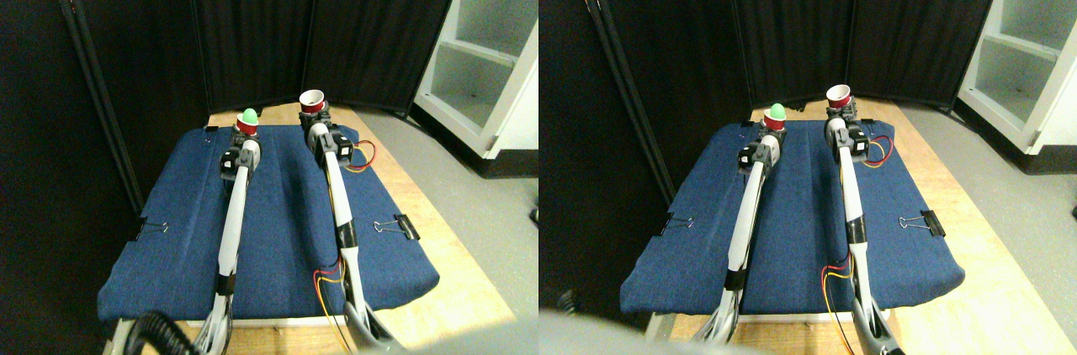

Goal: Pour (bimanual)

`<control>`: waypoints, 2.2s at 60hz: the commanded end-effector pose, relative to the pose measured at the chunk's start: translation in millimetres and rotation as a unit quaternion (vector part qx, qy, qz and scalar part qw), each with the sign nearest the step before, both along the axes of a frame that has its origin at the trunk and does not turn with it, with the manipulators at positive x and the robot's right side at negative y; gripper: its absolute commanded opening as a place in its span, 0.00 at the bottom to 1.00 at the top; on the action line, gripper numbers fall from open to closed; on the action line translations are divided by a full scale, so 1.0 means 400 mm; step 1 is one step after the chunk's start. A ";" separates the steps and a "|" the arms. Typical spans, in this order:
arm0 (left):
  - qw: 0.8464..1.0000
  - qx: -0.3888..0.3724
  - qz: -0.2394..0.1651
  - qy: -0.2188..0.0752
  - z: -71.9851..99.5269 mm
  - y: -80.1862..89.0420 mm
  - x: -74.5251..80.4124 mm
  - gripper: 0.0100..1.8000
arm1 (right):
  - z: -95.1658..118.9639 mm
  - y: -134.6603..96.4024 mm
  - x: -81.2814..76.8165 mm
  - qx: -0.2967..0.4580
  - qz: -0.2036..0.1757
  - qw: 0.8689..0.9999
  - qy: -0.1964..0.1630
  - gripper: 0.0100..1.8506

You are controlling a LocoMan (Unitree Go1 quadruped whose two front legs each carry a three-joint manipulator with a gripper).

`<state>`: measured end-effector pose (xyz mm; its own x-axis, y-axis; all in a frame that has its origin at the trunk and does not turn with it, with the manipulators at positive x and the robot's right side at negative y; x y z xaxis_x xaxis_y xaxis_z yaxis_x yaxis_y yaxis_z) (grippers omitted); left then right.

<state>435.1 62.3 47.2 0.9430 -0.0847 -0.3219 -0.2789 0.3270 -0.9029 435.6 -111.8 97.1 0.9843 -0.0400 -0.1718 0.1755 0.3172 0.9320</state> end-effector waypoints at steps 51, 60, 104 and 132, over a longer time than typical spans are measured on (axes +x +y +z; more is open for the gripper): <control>0.998 -0.043 0.046 -0.009 -0.128 0.047 -0.022 0.18 | -0.157 -0.061 -0.033 0.027 -0.088 0.996 0.020 0.17; 0.997 -0.051 0.051 -0.011 -0.149 0.045 -0.020 0.18 | -0.178 -0.068 -0.032 0.055 -0.094 0.994 0.023 0.17; 0.994 -0.071 0.086 -0.013 -0.219 0.048 -0.021 0.18 | -0.234 -0.087 -0.018 0.075 -0.110 0.991 0.028 0.17; 0.993 -0.068 0.097 -0.014 -0.230 0.057 -0.033 0.18 | -0.260 -0.088 -0.026 0.092 -0.127 0.987 0.038 0.17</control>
<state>424.4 84.6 -36.6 0.9632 0.0460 -0.2649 -0.2687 0.1299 -0.9544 421.5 -149.3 -12.1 0.9275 -0.2326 -0.2925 0.3222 0.1011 0.9413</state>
